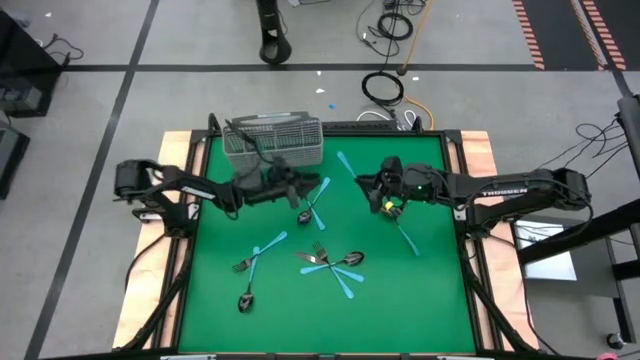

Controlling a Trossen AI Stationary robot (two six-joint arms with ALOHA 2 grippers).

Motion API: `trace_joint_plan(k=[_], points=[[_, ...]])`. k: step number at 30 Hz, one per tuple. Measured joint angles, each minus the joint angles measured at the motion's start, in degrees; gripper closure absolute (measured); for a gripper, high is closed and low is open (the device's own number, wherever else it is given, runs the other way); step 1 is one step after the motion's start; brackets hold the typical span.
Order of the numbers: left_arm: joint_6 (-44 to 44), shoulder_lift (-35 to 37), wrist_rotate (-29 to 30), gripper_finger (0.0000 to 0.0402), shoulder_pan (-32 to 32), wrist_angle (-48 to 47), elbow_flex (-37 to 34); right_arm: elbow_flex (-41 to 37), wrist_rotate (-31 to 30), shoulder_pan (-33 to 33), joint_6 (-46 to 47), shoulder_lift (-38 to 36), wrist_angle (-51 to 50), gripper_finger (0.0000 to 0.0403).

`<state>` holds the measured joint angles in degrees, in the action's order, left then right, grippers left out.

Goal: Sort silverware
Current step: Put the table knife into the silverware rack

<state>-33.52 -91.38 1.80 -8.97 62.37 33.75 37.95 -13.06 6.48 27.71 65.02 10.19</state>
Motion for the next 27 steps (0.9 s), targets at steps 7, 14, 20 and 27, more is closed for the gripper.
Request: trace_joint_plan(k=[7, 14, 20, 27], points=[[10.10, -5.99, 0.16, 0.0235, 3.07, 1.55, 7.34, 0.02, 1.42, -0.23, 0.81, 2.76, 5.78, 0.0400], [9.83, -7.01, 6.18, 0.0235, 3.10, -1.87, 11.67, 0.00, 1.35, -1.70, 0.65, 3.29, 6.02, 0.0399], [7.01, -7.00, 6.61, 0.0235, 3.12, -3.76, 13.13, 0.00, 1.21, -2.10, -1.08, 3.28, 7.95, 0.0399], [6.96, -7.01, 6.62, 0.0235, 3.12, -6.29, 15.22, 0.00, 1.16, -2.10, -2.25, 3.27, 8.98, 0.0399]])
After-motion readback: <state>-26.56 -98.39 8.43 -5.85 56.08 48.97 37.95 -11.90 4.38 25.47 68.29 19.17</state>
